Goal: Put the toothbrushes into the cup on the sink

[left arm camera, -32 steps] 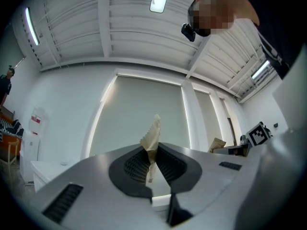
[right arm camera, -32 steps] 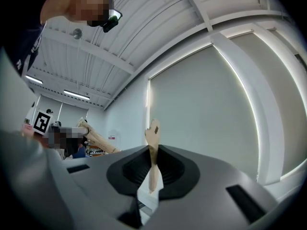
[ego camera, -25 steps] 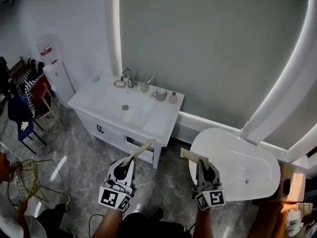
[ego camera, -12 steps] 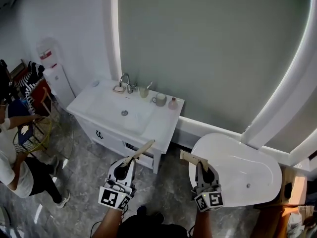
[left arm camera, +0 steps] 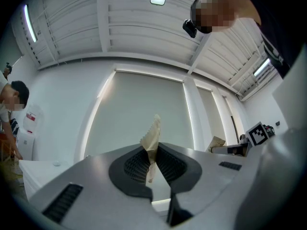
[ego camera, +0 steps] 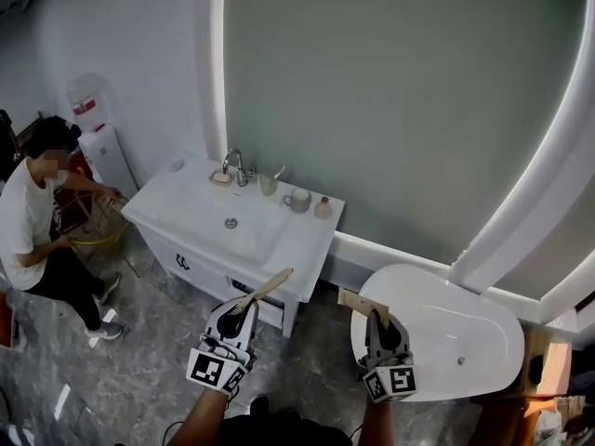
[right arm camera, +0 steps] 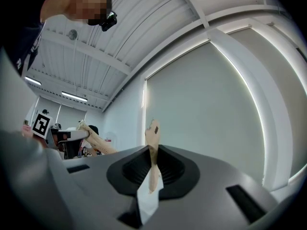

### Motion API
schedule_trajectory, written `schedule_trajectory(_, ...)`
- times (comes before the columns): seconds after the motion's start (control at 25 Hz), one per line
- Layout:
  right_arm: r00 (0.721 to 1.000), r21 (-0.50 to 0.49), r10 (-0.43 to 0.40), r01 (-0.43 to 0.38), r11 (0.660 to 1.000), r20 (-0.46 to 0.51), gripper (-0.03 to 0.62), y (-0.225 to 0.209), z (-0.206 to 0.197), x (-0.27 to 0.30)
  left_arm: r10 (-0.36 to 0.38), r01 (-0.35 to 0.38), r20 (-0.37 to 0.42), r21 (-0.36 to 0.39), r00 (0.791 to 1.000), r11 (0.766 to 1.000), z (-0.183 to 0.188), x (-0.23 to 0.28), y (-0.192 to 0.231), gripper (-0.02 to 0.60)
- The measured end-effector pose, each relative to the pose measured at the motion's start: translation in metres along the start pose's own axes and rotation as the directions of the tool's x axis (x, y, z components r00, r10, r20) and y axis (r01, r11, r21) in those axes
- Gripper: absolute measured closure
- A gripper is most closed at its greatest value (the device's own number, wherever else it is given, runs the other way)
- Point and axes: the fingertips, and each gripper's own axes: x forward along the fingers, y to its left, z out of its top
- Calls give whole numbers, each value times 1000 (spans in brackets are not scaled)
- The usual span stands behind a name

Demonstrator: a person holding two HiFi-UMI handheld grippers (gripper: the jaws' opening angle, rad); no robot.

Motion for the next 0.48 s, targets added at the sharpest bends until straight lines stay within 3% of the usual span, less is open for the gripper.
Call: schedule_trajectory(0.48,999,-9,47,-47,999,2,542,3,5,1,8,-8,1,-5,1000,1000,2,1,-14,532)
